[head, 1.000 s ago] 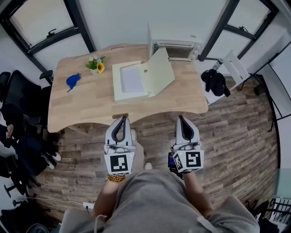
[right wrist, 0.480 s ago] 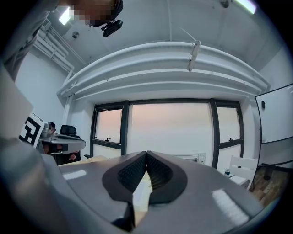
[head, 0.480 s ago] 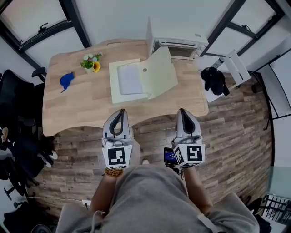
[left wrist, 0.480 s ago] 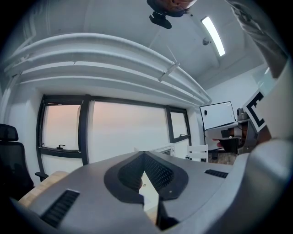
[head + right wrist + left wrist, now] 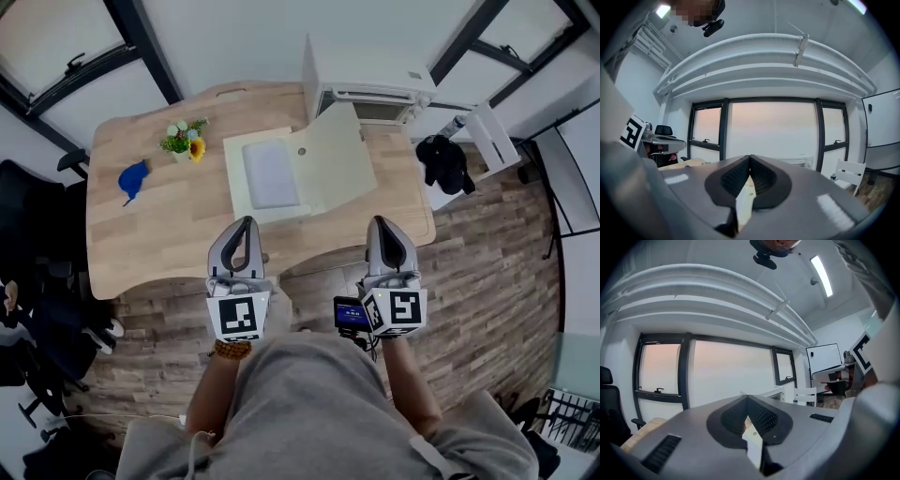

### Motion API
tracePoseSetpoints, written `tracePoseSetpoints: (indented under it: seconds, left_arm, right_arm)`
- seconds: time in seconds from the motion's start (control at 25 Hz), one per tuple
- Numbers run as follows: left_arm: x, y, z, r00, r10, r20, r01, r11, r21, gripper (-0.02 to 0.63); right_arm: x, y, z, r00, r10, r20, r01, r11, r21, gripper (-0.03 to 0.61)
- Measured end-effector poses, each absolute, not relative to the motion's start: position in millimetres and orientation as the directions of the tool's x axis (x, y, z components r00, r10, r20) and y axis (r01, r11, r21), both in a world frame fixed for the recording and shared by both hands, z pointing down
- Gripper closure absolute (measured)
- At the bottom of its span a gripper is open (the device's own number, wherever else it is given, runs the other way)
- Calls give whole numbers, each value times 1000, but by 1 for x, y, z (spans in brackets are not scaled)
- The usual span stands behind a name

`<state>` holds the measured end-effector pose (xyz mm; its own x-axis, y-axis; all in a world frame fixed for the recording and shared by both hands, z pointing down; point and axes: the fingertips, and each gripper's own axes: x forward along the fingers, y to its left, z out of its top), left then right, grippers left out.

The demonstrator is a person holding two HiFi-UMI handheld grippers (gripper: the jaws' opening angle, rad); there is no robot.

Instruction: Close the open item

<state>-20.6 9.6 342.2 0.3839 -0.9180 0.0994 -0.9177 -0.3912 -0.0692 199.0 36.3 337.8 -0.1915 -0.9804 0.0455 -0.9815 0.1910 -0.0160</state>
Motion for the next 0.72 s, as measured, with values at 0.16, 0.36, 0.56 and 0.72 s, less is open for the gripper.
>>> tracePoseSetpoints:
  seconds: [0.16, 0.36, 0.56, 0.72]
  left_arm:
    - [-31, -14, 345, 388, -914, 120, -917, -396, -53, 607]
    - [-43, -47, 347, 398, -912, 103, -912, -405, -65, 607]
    - [-54, -80, 353, 412, -904, 111, -907, -419, -50, 607]
    - [-64, -104, 358, 430, -895, 116, -899, -436, -34, 607]
  right_arm:
    - [196, 12, 337, -172, -984, 52, -985, 171, -15, 566]
    - [199, -16, 338, -129, -990, 53, -992, 128, -14, 566]
    - [197, -44, 339, -91, -994, 64, -996, 92, -1, 566]
    - [190, -63, 339, -71, -994, 80, -997, 73, 27, 566]
